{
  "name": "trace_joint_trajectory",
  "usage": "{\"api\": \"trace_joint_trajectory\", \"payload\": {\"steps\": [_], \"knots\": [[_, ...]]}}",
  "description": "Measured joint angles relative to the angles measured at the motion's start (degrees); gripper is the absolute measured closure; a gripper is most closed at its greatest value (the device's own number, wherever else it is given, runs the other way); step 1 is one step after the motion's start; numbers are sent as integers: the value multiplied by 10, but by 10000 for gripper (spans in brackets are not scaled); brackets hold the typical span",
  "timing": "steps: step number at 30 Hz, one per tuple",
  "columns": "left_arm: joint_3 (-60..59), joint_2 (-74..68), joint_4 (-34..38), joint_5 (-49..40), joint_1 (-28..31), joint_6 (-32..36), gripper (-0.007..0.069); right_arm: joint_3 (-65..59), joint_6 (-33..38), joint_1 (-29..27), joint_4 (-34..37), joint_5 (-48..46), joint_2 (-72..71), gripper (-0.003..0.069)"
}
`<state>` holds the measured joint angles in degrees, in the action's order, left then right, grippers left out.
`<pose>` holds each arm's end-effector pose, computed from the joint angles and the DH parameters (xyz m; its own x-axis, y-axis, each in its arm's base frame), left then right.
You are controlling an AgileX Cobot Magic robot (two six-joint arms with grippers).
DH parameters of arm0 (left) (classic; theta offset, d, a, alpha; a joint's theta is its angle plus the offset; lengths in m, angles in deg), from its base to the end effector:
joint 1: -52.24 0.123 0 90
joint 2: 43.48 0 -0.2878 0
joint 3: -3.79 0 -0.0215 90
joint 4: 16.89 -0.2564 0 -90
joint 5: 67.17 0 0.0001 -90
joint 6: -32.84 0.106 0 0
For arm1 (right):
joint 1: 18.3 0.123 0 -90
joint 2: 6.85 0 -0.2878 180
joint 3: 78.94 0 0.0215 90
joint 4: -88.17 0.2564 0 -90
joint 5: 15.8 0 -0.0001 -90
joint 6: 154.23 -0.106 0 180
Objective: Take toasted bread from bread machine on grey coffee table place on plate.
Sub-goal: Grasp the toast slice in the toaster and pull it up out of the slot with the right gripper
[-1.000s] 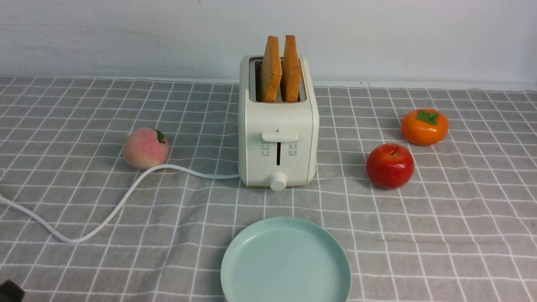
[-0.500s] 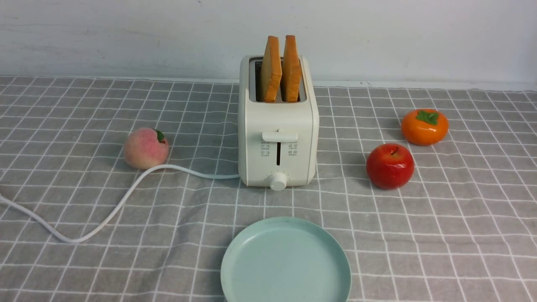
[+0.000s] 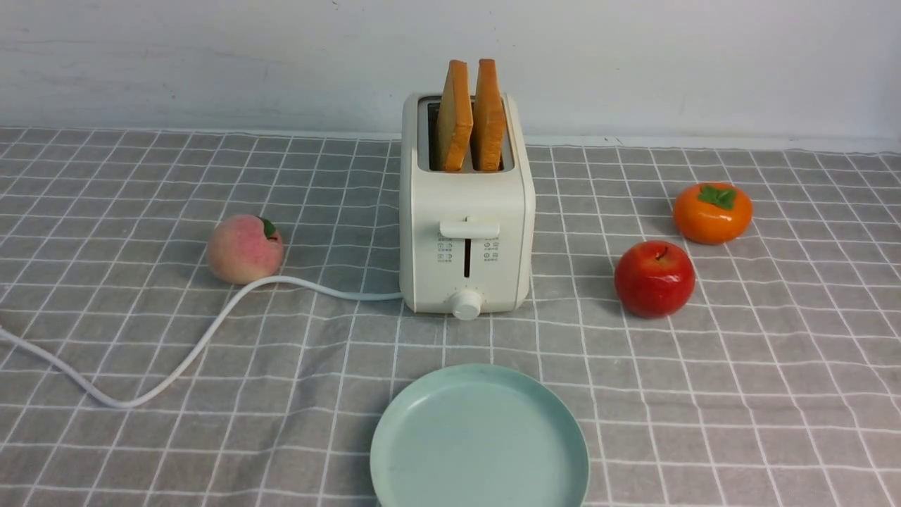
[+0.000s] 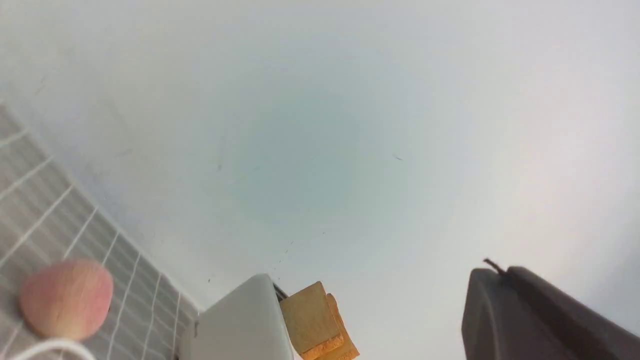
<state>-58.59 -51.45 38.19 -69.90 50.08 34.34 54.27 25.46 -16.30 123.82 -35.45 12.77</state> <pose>0.0497 -0.0061 0.3022 0.1242 -0.8090 -0.5745 0.2940 0.5830 -0.7574 0.0576 0.0229 0.3553 -0.0225 0.5528 -0.8330 -0.2613 0.8010 0.5386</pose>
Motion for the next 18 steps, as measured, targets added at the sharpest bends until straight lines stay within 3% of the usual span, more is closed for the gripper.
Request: {"api": "trace_joint_trajectory", "payload": {"steps": [5,9,10,15,18], "knots": [[98,-101,-69,-140,0,100,638,213,55,0,-45,-208,187,674],[167,-228,-162,-299,0,88,638,336,66,0,-49,-333,338,658],[197,-297,-222,-371,0,61,638,368,67,0,-48,-365,401,652],[241,-423,-384,-484,0,-32,638,430,87,14,-33,-383,549,638],[245,-435,-412,-485,1,-30,638,456,128,55,-30,-356,625,618]]}}
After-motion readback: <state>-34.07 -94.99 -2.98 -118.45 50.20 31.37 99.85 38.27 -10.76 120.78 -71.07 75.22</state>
